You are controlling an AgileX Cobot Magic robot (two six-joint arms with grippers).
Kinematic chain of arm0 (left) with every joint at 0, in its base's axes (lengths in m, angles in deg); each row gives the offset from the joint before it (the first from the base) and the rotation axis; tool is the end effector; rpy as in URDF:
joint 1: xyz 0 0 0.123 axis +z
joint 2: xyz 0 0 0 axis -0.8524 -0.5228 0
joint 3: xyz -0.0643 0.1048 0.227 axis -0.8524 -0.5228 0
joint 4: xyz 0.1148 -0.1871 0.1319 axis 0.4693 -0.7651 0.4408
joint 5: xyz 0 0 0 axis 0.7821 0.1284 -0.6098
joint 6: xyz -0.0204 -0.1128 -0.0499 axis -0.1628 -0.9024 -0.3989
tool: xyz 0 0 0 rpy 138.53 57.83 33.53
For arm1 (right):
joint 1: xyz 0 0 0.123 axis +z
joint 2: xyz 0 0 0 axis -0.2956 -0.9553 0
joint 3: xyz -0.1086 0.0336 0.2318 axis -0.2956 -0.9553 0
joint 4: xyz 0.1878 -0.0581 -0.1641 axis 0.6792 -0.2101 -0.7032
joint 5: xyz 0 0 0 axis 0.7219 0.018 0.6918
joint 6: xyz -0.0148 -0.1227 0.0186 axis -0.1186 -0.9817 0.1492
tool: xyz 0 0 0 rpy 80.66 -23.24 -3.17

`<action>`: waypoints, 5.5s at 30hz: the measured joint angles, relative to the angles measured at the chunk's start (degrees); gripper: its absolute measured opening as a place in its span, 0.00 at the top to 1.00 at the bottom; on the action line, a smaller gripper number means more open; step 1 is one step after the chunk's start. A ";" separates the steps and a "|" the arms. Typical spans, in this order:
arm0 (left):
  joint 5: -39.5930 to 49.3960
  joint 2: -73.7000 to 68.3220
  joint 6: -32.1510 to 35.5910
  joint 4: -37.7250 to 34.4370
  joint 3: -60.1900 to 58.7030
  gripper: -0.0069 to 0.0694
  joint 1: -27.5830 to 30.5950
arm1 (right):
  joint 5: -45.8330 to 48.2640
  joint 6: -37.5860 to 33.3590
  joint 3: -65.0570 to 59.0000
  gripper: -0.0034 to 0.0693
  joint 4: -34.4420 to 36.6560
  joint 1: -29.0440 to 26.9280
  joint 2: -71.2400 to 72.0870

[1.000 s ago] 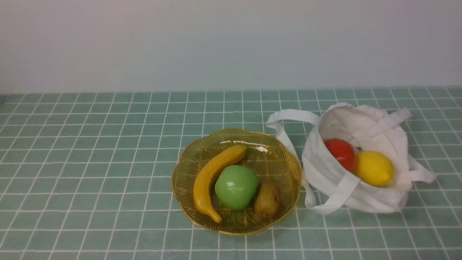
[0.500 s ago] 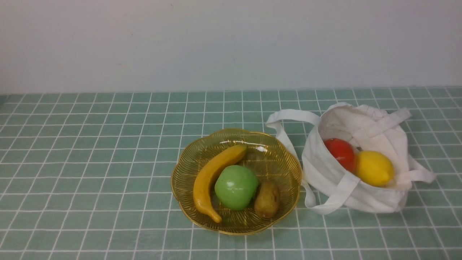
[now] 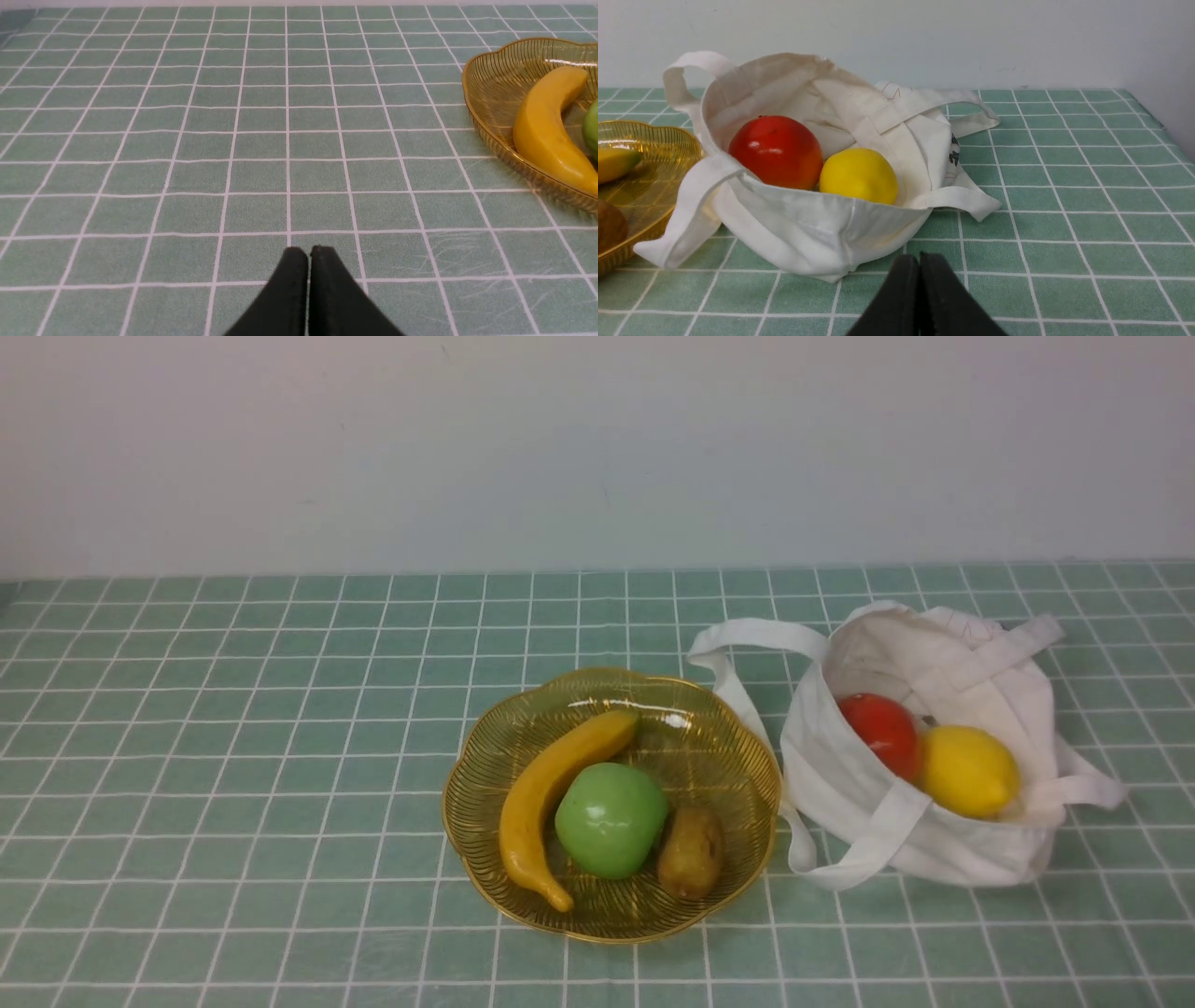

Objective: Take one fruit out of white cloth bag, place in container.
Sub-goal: 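Reach into the cloth bag and grasp a fruit with the right gripper, then move the held fruit onto the glass plate with the right gripper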

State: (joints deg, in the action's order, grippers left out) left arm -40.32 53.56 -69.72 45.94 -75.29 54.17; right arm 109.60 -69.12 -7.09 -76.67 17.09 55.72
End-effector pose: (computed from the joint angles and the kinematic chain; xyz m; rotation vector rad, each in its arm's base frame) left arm 0.1150 -0.0059 0.1590 0.0145 1.9068 -0.0599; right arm 0.1171 -0.0002 0.1624 0.0018 1.8649 -0.0014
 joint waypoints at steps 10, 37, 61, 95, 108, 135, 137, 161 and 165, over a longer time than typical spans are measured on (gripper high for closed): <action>0.00 0.00 0.00 0.00 0.00 0.92 0.00 | 0.00 0.00 0.00 0.97 0.00 0.00 0.00; 0.00 0.00 0.00 0.00 0.00 0.92 0.00 | -5.46 19.29 -0.19 0.97 39.10 -0.02 0.00; 0.00 0.00 0.00 0.00 0.00 0.92 0.00 | 10.26 -21.71 32.85 0.96 40.04 -0.02 -41.37; 0.00 0.00 0.00 0.00 0.00 0.92 0.00 | 15.79 -36.28 69.35 0.00 40.53 2.13 -107.08; 0.00 0.00 0.00 0.00 0.00 0.92 0.00 | 16.63 -36.09 71.26 0.07 43.04 3.87 -111.13; 0.00 0.00 0.00 0.00 0.00 0.92 0.00 | 18.47 -34.72 70.72 0.28 32.62 2.73 -99.81; 0.00 0.00 0.00 0.00 0.00 0.92 0.00 | 18.57 -34.72 70.73 0.28 31.61 2.73 -98.10; 0.00 0.00 0.00 0.00 0.00 0.92 0.00 | 18.88 -43.30 72.50 0.29 48.28 21.20 -93.53; 0.00 0.00 0.00 0.00 0.00 0.92 0.00 | 10.54 -43.70 72.50 0.29 48.28 23.47 -98.72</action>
State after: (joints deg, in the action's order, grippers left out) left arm -40.32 53.56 -69.72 45.94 -75.29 54.17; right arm 120.14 -112.82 65.41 -28.40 40.56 -43.00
